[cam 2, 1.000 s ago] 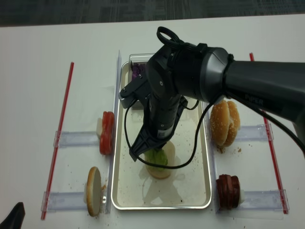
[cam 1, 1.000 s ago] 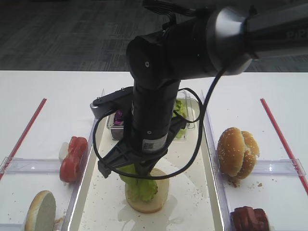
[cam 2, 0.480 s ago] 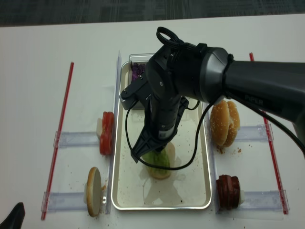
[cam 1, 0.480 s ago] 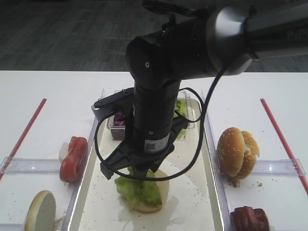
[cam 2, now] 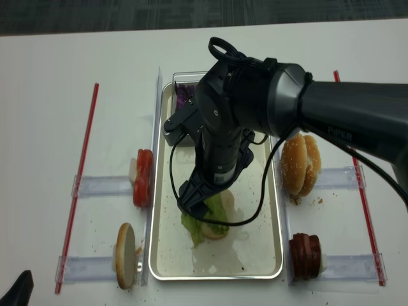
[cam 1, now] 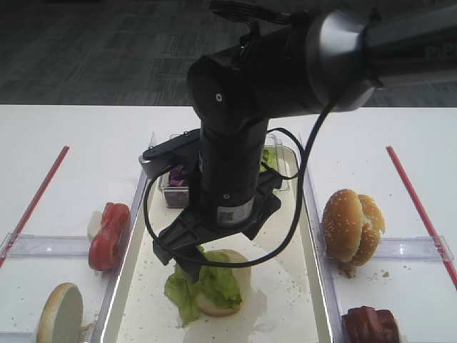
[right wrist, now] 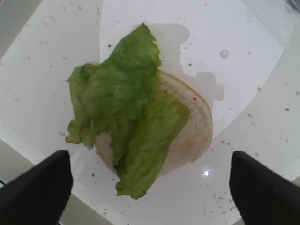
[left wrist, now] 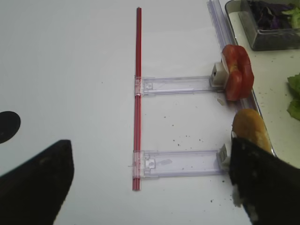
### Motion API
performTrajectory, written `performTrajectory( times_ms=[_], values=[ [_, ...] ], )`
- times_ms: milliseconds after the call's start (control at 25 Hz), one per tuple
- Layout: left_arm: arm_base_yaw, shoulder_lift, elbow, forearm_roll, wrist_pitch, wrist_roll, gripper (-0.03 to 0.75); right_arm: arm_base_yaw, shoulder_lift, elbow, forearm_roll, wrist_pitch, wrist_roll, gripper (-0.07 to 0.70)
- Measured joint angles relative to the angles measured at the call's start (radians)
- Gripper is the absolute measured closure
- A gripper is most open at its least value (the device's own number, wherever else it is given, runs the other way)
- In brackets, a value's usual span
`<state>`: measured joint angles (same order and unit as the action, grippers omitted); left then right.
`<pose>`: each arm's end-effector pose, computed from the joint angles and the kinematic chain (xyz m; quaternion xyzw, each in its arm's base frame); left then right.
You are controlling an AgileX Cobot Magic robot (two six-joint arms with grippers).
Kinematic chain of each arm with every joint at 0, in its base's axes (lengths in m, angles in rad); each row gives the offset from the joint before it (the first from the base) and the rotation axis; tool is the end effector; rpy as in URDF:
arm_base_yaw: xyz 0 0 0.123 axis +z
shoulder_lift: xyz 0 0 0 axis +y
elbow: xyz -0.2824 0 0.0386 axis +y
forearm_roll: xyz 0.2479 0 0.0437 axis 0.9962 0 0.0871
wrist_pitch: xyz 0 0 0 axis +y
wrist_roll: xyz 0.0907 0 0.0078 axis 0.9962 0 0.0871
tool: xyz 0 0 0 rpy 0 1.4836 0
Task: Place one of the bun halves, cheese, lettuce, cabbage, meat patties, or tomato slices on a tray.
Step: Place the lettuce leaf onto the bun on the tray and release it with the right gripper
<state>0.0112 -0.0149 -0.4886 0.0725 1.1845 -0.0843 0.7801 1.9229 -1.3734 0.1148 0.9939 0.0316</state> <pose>-0.0117 0.0060 0.2644 -0.0458 0.8813 0.0189 0.4700 0.2628 0.2723 0.1926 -0.3379 0.9381 0.0683 0.0329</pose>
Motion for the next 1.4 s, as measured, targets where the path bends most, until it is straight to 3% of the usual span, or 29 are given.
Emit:
performTrajectory(
  times_ms=[880, 1400],
  values=[
    [0.0, 0.0, 0.0, 0.0, 0.0, 0.0, 0.097, 0.0, 0.0, -0.011, -0.004, 0.002, 0.008, -0.06],
    [0.0, 0.0, 0.0, 0.0, 0.0, 0.0, 0.097, 0.0, -0.101, -0.132, -0.047, 0.096, 0.046, -0.06]
  ],
)
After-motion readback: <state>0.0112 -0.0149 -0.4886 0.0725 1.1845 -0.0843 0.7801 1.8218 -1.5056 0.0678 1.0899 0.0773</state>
